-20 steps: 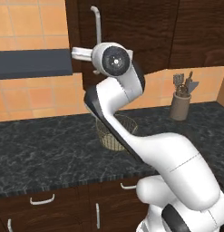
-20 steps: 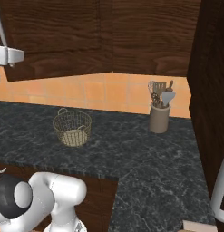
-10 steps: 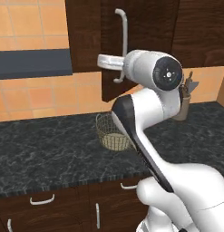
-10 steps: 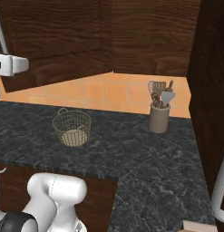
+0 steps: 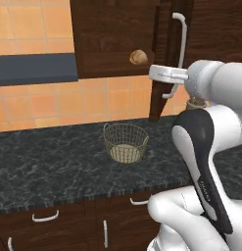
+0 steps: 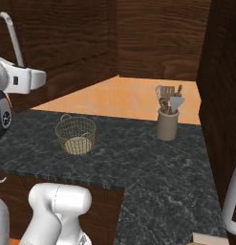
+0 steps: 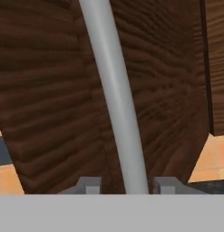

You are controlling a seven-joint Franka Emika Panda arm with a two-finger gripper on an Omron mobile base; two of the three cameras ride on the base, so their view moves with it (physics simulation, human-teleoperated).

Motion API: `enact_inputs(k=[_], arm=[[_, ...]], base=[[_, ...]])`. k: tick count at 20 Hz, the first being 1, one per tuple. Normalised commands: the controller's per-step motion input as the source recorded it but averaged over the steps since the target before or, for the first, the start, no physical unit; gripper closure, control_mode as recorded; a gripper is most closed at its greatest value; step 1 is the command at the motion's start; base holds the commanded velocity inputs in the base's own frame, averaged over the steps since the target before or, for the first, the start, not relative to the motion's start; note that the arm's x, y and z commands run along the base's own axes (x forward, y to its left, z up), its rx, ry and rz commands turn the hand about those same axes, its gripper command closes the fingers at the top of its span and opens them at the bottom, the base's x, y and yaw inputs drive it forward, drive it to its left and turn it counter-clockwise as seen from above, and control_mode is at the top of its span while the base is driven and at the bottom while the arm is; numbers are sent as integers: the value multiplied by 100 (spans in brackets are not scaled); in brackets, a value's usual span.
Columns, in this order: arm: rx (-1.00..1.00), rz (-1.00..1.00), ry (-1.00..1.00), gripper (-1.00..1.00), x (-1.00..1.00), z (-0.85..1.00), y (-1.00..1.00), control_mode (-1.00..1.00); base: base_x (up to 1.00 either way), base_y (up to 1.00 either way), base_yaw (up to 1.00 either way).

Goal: Open the cabinet, pick up the bread from the cabinet and place it in the basket. Then move the basket to the dining counter.

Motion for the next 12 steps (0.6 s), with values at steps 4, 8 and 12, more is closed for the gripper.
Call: enact_inputs(k=[4,8,12], arm=[[21,0,19,-100,-100,0,13,-100],[20,-1,11,-100,-99,4,44,-100],[7,3,12,-100,-86,0,-13,-100]], base=[[0,0,0],[0,0,0],[0,0,0]])
